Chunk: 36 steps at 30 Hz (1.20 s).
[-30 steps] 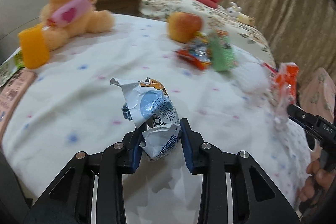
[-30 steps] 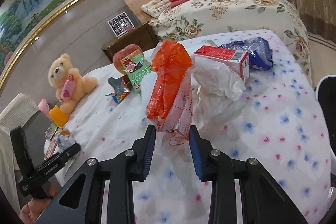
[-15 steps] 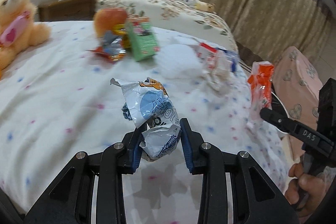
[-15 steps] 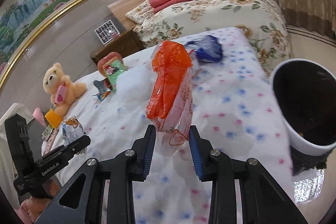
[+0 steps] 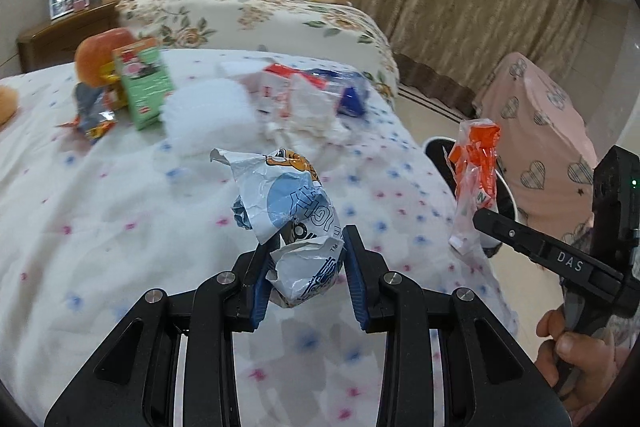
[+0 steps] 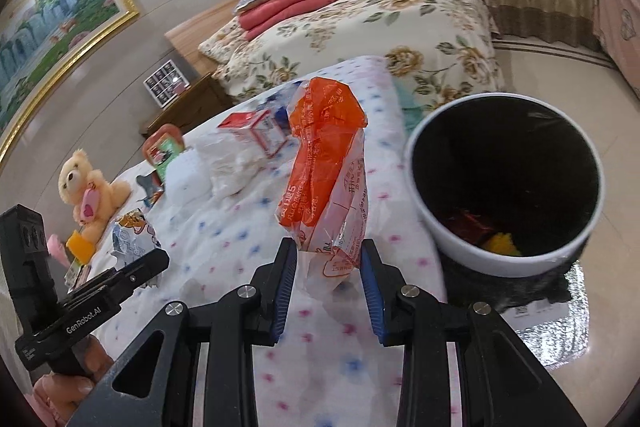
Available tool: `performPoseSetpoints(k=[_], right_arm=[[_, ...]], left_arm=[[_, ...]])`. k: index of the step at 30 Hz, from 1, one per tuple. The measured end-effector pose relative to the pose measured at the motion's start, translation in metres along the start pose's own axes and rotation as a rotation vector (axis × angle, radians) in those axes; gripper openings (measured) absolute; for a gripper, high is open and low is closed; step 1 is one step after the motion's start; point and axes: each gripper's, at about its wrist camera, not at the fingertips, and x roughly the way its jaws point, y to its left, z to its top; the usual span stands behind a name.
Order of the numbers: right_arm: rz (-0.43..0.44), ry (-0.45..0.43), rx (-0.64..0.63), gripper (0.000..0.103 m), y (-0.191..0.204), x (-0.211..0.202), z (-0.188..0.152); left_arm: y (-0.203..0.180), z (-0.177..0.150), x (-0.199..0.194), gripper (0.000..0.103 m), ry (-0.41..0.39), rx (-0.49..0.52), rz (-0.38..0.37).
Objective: Collect trash
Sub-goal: 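Carry the wrapper and orange plastic bag over the trash bin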
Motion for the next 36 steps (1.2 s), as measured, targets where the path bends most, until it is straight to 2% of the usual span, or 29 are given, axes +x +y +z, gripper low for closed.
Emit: performPoseSetpoints(k=[16, 36], right_arm=[[-0.064, -0.035, 0.087, 0.033, -0.050, -0.019, 0.004], [-0.126, -0.043, 0.157, 0.033, -0.098, -0.021, 0.013]], left_arm=[[-0.049, 0.009, 0.026, 0.031, 0.040, 0.067, -0.059], [-0.106, 0.028, 0.063, 0.031, 0.064, 0.150, -0.109]])
